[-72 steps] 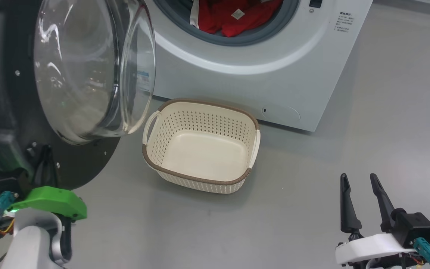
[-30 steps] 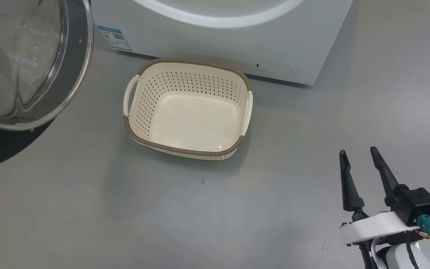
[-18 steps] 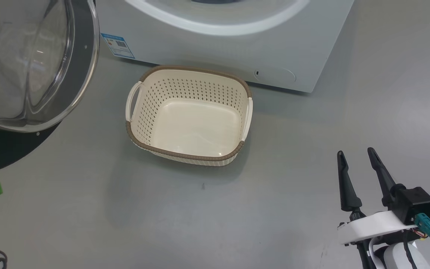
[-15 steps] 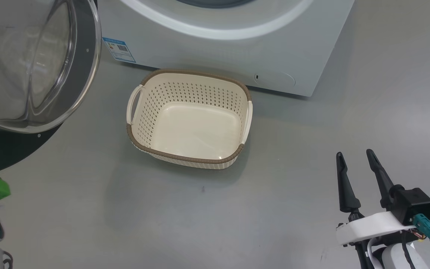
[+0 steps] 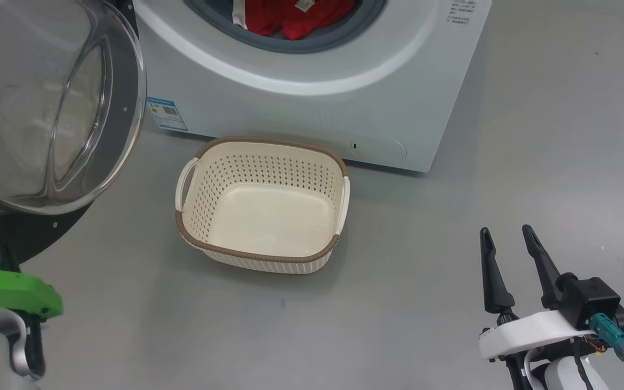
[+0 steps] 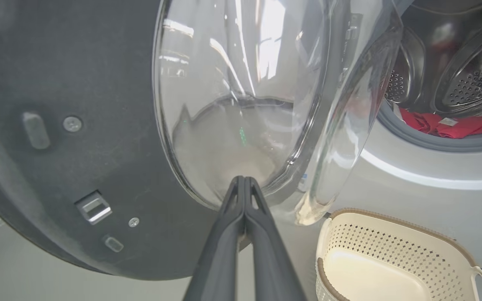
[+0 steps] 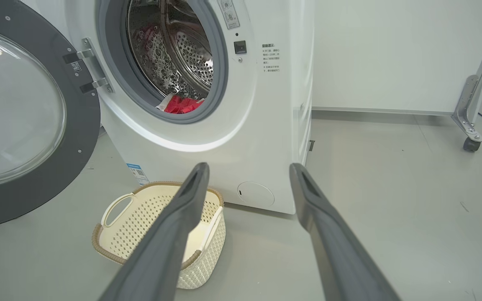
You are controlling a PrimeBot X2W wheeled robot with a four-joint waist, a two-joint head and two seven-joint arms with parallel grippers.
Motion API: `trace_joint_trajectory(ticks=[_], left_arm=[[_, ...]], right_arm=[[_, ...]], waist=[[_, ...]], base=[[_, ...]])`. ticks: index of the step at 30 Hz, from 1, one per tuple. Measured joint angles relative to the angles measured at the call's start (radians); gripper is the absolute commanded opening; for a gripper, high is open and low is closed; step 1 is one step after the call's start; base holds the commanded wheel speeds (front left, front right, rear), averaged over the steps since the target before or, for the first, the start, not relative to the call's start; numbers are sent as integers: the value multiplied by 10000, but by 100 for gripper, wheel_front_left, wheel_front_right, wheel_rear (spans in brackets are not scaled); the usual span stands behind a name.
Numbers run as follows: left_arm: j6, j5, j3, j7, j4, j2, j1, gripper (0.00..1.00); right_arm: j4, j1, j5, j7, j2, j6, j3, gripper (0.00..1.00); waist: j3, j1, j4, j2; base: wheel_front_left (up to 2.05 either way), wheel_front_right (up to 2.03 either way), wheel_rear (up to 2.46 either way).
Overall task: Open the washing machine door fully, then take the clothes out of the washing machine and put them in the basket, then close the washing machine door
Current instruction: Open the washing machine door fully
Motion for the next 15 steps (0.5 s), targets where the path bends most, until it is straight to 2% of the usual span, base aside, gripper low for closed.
trace_joint_trajectory(ticks=[8, 15], left_arm=[[-213, 267, -334, -13, -560, -385, 809, 0], [-211, 886, -702, -17, -1421, -571, 1286, 0]], right_arm=[[134, 8, 52, -77, 109, -2, -56, 100], [153, 23, 81, -81, 107, -8, -226, 100]], waist=[[-575, 0, -593, 0], [-954, 0, -1141, 0]], base=[[0, 0, 0], [0, 0, 0]])
